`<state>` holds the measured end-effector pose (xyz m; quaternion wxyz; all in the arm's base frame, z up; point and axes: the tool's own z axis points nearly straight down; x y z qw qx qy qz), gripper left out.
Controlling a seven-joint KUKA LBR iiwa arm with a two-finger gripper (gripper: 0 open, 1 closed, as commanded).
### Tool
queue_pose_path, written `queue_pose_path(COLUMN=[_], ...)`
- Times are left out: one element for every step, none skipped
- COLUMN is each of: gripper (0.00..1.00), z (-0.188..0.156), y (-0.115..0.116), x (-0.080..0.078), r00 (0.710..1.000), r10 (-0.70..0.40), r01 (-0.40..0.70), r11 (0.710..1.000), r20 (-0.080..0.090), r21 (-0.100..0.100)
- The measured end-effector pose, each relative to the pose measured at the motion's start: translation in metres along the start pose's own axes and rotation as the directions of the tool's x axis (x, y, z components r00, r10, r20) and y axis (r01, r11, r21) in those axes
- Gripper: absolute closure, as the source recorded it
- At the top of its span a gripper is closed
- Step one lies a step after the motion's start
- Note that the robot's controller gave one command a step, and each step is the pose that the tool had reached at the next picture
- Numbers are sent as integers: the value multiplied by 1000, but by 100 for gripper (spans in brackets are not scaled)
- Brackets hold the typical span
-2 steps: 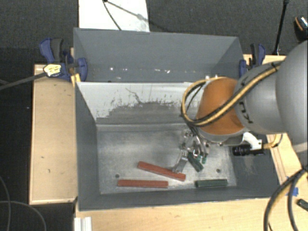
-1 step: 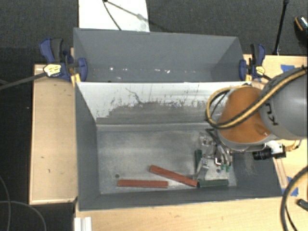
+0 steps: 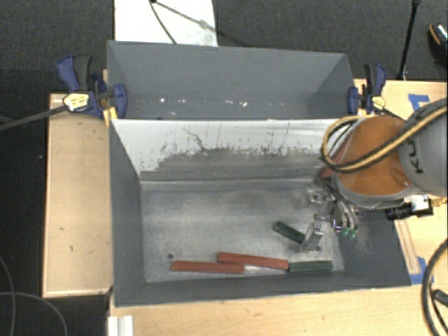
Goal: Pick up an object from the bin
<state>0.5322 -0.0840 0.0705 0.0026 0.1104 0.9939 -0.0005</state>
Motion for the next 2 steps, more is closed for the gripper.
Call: queue_pose_path(gripper=[100, 100], z=[0, -137], y=[3, 20], x=[2, 43], r00=[1000, 986], r10=[2, -169], r01=[-2, 169], r11=[1000, 986], r20=[-3, 3], r21=[-1, -1])
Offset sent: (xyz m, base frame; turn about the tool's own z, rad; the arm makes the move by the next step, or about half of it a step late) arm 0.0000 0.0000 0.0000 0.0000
